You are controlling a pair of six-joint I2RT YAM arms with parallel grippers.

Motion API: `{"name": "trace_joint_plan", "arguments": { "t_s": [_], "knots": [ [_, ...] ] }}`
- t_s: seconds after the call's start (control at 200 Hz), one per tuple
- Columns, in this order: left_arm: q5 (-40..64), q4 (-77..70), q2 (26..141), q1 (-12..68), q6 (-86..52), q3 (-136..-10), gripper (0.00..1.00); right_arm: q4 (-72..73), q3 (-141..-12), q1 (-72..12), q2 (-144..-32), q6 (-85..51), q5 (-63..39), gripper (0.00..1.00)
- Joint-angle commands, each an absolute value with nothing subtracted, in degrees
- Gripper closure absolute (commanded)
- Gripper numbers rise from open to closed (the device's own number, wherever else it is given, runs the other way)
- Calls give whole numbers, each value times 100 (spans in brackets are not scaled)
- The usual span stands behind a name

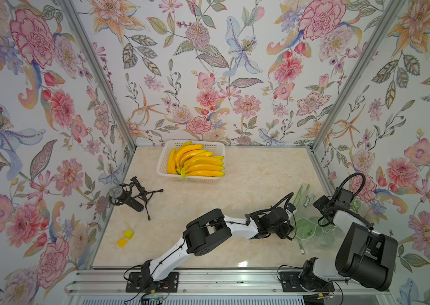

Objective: Open the zip-top bag and take out the banana
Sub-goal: Adjust the zipper food storage bag in the zipper food storage bag.

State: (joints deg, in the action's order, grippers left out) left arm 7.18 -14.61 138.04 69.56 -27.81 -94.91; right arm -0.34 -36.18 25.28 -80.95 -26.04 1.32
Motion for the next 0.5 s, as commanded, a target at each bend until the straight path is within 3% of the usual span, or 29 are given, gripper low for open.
{"name": "trace_joint_plan", "arguments": {
  "t_s": [0.0, 0.125, 0.495],
  "knots": [
    [822, -1280, 14130, 7060, -2952, -9855, 40, 431, -3875, 2554, -8320, -2691, -143, 27],
    [814, -1204, 14230, 7058, -3001, -10060, 40, 359, -4008, 2349, -8147, -2440, -252, 24],
    [26, -880, 13381, 7042, -2804, -9731, 34, -1147, -4177, 1775, -6290, -2008, 509, 17]
  ]
}}
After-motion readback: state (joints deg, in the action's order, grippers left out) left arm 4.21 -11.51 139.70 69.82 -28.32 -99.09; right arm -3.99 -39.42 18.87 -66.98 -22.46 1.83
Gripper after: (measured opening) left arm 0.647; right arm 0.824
